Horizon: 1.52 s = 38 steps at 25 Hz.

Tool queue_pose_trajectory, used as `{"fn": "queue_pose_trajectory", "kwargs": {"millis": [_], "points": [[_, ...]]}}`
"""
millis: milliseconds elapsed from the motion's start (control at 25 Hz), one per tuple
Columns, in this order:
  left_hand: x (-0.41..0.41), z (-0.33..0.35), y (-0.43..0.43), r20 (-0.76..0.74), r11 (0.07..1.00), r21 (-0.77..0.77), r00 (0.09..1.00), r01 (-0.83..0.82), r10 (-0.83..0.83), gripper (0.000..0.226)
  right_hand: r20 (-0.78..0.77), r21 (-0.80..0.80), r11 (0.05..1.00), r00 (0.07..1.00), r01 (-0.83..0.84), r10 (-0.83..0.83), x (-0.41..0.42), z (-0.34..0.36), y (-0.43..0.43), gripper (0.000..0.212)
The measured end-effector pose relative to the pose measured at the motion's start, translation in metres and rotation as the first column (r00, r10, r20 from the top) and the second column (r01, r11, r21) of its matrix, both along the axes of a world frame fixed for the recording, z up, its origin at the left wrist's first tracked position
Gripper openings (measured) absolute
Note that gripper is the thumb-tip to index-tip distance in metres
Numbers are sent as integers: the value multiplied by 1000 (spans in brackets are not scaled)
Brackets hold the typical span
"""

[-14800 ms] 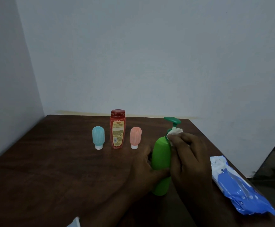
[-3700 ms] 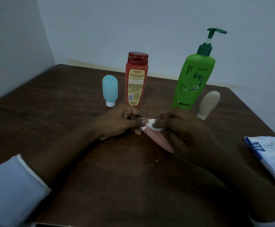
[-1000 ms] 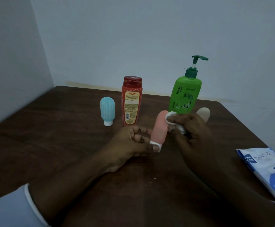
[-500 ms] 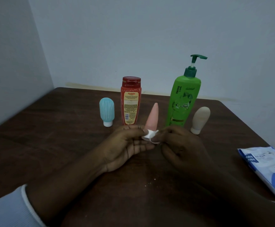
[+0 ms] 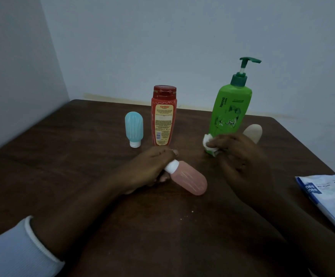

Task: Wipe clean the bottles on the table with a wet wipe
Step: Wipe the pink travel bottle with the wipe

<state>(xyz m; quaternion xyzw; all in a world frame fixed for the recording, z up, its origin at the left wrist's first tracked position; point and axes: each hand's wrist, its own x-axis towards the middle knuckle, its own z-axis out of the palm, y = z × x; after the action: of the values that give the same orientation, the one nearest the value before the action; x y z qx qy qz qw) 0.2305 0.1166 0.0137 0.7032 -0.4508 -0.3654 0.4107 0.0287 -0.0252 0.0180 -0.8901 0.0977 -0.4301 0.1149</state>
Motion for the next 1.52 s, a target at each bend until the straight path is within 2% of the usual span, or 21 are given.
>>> {"fn": "queue_pose_trajectory", "kwargs": {"millis": [120,320,440,560,640,720,800,920,1040,1160,1240,1360,1440,1520], "points": [[3,-5,-6,53,999,-49,999,-4,7,42,-137,10,997,988,-72,72,2,-4,-2,30],[16,-10,-11,-201,998,-52,979,23,-33,24,-233,-83,988,966,-131,109,7,-11,-8,28],[20,-12,-10,-267,995,-93,961,46,-69,22,-284,-91,982,950,-164,132,8,-13,-10,29],[19,-14,-9,-309,988,-152,947,40,-86,24,-397,-85,965,897,-246,194,12,-18,-7,35],[21,-17,-11,-308,986,-163,947,41,-90,26,-438,17,965,865,-263,243,10,-16,-6,38],[24,-19,-12,-309,986,-158,946,51,-98,28,-409,176,953,862,-248,300,6,-12,-7,37],[25,-19,-12,-307,986,-156,945,62,-108,29,-381,230,947,875,-223,299,5,-13,-10,38],[25,-20,-13,-321,986,-161,942,44,-94,28,-407,188,961,874,-205,266,7,-13,-13,34],[24,-20,-14,-313,986,-165,947,23,-75,28,-498,30,960,829,-279,256,5,-11,-10,27],[24,-22,-14,-311,984,-176,946,38,-92,28,-506,-95,928,820,-360,266,12,-16,1,28],[25,-23,-14,-310,981,-183,944,56,-112,28,-463,-109,940,854,-323,240,22,-20,1,30],[24,-22,-14,-302,984,-175,949,37,-90,28,-433,-34,981,888,-190,157,19,-15,-6,31],[24,-22,-15,-298,986,-164,951,28,-77,28,-459,-83,970,873,-230,168,7,-14,-4,28],[25,-23,-16,-286,986,-161,954,39,-84,28,-511,-125,929,825,-348,240,5,-16,8,28]]}}
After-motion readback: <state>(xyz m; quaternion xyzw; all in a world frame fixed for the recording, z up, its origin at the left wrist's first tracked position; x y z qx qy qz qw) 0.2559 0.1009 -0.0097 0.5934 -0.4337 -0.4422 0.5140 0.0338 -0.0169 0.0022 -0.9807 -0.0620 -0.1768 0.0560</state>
